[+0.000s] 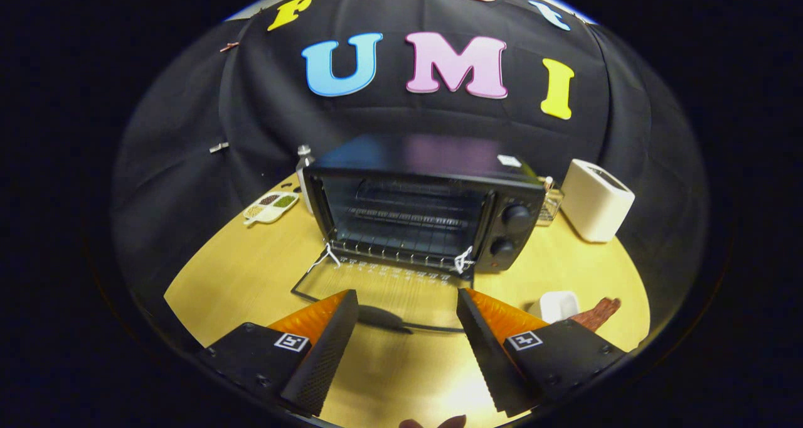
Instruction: Open the toaster oven, put the food inside, and close the toaster oven door.
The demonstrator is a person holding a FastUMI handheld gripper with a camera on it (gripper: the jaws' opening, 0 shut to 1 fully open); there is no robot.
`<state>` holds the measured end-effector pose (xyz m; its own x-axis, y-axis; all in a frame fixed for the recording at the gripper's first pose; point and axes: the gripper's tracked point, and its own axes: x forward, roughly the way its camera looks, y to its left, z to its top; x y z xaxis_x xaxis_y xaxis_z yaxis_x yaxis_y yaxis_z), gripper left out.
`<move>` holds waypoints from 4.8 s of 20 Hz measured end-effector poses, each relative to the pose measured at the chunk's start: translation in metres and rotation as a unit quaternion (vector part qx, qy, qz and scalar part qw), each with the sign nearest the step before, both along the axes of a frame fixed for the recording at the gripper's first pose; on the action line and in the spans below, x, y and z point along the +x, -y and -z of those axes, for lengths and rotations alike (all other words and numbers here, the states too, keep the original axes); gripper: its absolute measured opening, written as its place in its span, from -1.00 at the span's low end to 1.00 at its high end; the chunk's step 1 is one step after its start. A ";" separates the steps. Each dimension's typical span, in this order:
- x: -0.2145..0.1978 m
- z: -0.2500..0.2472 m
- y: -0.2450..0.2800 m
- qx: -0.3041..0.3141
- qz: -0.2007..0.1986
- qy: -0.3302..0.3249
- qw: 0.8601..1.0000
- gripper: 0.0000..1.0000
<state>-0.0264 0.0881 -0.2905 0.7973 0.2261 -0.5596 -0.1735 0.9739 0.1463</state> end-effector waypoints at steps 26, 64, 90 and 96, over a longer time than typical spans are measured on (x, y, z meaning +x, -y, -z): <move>-0.009 0.139 0.221 0.165 -0.081 -0.349 0.919 -0.26; 0.092 0.007 -0.051 0.252 0.076 -0.074 0.962 -0.72; 0.139 0.068 -0.013 0.097 0.114 -0.006 0.989 0.96; 0.092 0.037 0.012 0.070 0.103 -0.015 0.992 0.96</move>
<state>0.0655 0.0766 -0.3279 0.8181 0.1379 -0.5583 0.0330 0.9580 0.2849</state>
